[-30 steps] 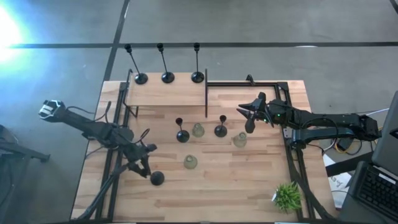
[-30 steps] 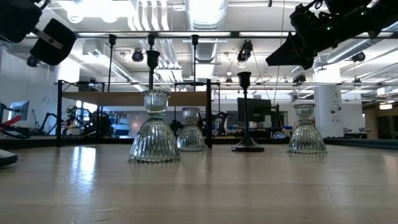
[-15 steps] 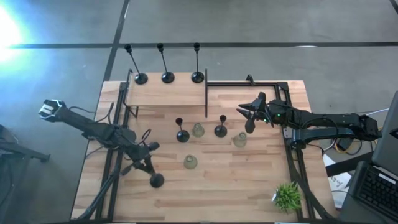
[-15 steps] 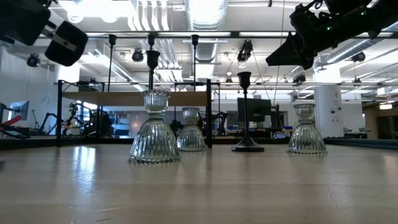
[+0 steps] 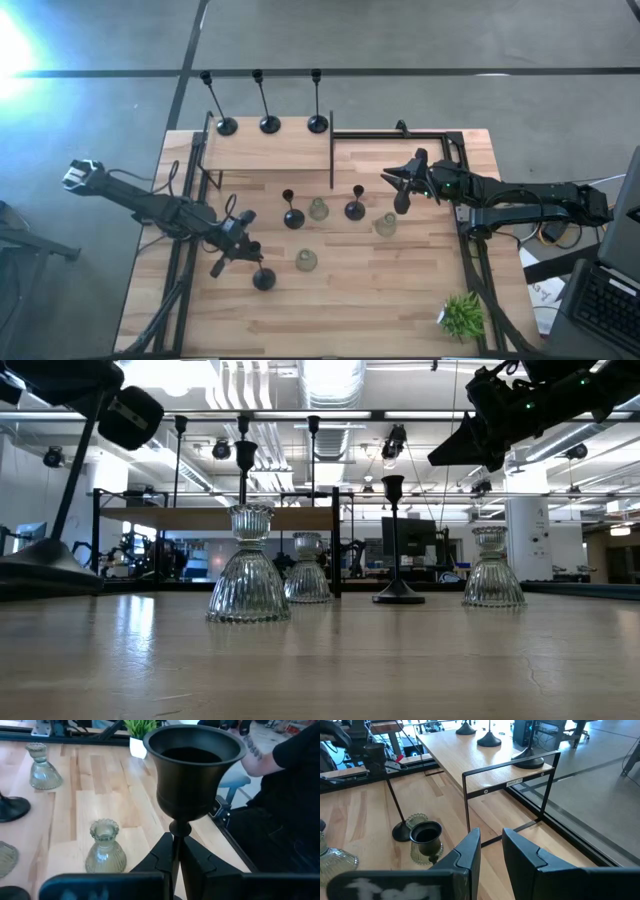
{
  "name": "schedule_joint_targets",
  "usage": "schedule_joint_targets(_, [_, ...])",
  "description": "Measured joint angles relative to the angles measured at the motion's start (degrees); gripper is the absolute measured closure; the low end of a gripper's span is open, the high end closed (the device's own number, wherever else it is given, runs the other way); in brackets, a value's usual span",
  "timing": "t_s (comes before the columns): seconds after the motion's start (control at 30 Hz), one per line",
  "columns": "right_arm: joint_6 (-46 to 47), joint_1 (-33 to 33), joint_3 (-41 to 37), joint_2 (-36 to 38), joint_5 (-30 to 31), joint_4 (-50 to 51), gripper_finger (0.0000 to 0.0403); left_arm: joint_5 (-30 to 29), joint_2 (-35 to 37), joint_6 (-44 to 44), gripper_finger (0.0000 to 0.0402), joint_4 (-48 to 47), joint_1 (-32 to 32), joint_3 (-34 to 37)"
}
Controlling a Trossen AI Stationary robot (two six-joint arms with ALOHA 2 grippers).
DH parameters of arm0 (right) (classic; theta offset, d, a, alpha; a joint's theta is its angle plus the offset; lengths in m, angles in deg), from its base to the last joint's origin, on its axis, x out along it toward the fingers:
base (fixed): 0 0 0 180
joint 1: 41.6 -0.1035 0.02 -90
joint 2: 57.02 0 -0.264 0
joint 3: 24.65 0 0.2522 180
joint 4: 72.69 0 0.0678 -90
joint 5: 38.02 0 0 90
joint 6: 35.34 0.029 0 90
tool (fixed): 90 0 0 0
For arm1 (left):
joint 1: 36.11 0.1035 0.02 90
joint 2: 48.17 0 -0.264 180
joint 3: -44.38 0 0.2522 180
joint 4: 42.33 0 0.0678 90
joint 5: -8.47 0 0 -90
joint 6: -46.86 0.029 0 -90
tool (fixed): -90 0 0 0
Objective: Pick & Place candle stick holders
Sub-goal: Put the black candle holder on the shelf
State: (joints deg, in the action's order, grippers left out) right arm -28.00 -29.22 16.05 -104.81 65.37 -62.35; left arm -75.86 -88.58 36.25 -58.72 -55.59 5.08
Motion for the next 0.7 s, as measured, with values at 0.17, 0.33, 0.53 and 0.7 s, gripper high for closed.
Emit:
schedule_joint_targets(0.17, [0.04,0.00,0.00,0.00,0.00,0.02,0.0323,-6.74,0.00,0.28,0.0385,-4.54,-0.11,-5.21])
schedule_joint_targets(0.33, [0.07,0.00,0.00,0.00,-0.02,0.05,0.0315,-15.07,-0.26,0.04,0.0385,-6.70,-0.11,-9.20])
schedule_joint_targets(0.53, [0.02,0.00,0.00,0.00,-0.02,0.22,0.0309,-16.12,-0.26,-0.43,0.0385,-13.86,-0.22,-15.52])
schedule_joint_targets(0.7, [-0.20,0.00,0.00,0.00,-0.02,0.22,0.0315,-19.48,-0.30,-0.56,0.0385,-20.47,-0.20,-21.76])
